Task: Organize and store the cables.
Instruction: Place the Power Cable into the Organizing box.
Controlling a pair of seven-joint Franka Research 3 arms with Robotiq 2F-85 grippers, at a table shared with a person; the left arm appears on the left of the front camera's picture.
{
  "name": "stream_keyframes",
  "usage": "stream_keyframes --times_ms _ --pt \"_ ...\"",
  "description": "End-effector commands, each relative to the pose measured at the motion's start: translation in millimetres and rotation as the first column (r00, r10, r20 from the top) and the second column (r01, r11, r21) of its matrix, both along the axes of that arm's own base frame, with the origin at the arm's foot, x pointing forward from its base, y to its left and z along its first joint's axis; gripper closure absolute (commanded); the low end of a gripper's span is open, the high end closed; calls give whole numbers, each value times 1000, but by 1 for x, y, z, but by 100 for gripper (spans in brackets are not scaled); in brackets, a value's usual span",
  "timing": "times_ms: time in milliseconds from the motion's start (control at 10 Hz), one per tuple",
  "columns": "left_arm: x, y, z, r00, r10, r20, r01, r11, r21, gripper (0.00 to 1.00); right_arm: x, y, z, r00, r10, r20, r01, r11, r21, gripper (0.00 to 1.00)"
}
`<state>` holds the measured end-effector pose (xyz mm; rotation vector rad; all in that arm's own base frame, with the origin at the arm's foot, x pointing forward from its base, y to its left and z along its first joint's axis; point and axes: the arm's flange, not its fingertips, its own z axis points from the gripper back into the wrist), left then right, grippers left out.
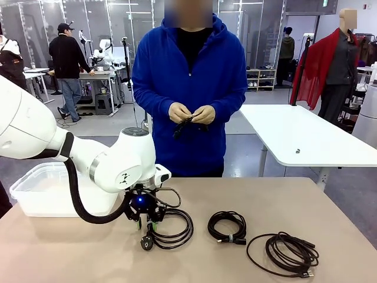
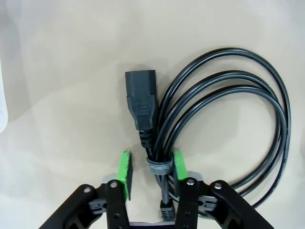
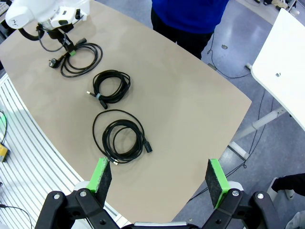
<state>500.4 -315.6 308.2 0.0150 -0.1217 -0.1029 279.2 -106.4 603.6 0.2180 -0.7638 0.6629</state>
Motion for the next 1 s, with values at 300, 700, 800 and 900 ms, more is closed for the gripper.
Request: stream_keyframes --times_ms 300,700,800,900 --pt "-1 -3 -3 999 24 48 -26 999 32 100 0 -1 -1 1000 0 -1 0 1000 2 0" --pt "-13 0 25 999 -14 36 13 1000 17 100 0 -1 -1 1000 0 -1 0 1000 2 0" --pt "-15 0 28 999 -13 40 12 1000 17 100 0 -1 -1 1000 0 -1 0 1000 2 0" --pt "-15 0 28 999 -16 36 15 1000 12 100 0 -1 -1 1000 0 -1 0 1000 2 0"
